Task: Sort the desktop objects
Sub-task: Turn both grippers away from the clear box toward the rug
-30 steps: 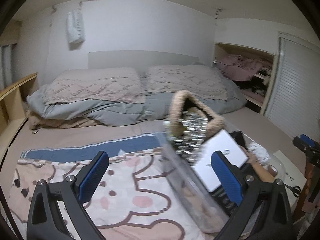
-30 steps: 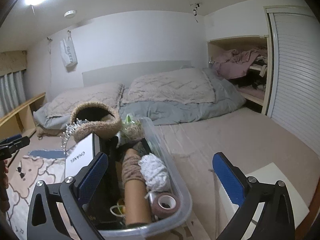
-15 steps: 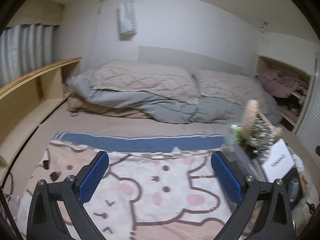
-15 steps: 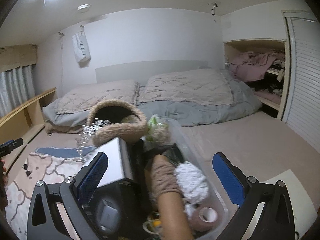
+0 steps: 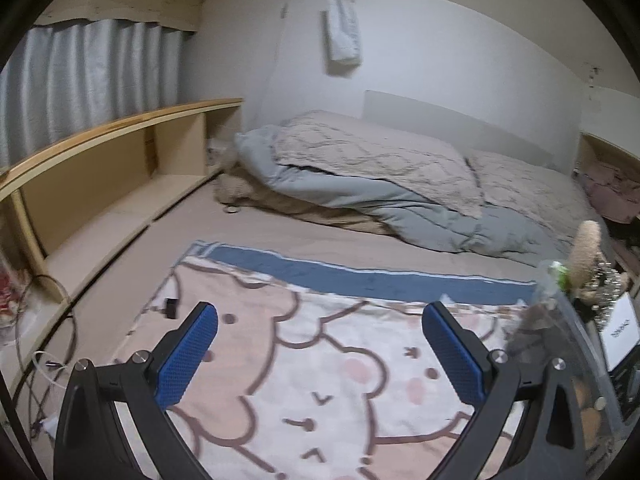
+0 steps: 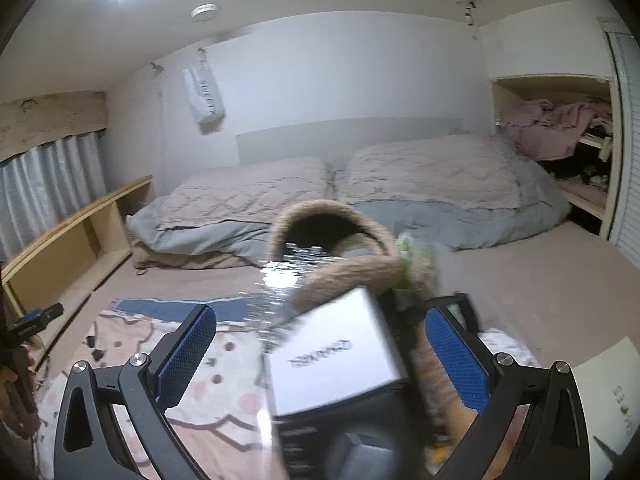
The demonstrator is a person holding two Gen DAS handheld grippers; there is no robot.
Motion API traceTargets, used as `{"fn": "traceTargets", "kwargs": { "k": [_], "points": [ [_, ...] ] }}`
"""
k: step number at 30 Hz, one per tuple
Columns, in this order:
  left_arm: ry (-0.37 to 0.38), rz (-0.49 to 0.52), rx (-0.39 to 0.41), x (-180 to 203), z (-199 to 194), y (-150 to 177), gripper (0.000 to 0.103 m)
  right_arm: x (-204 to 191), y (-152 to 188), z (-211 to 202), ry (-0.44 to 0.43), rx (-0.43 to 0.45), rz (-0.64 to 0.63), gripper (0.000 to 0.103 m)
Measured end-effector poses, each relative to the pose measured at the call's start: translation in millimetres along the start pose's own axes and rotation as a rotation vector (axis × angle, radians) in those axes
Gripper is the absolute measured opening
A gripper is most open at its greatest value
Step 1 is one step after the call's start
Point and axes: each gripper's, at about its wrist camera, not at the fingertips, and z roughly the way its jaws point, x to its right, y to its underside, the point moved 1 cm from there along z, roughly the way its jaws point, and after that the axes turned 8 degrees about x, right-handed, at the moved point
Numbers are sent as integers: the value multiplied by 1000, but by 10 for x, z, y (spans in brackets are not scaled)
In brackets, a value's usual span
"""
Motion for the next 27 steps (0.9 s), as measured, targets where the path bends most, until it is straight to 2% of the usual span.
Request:
{"fn": "traceTargets", "kwargs": {
  "k": [4, 11, 17, 23, 27],
  "points": [
    [-65, -2, -2, -269, 36, 62, 103, -323, -60, -19, -18, 39, -15, 103],
    [-119, -25, -6, -751, 82, 141, 103, -769, -124, 130, -61, 75, -63, 103],
    [-175, -20, -3, -1104, 225, 234, 103, -1167, -47, 472, -140, 26, -139, 103],
    [-298, 95, 44, -1363, 438, 417, 103, -1616, 131, 819, -232, -27, -209, 103],
    [-307, 117, 22, -1563, 646, 540, 103, -1899, 246, 1009, -277, -51, -271, 103]
  ]
}}
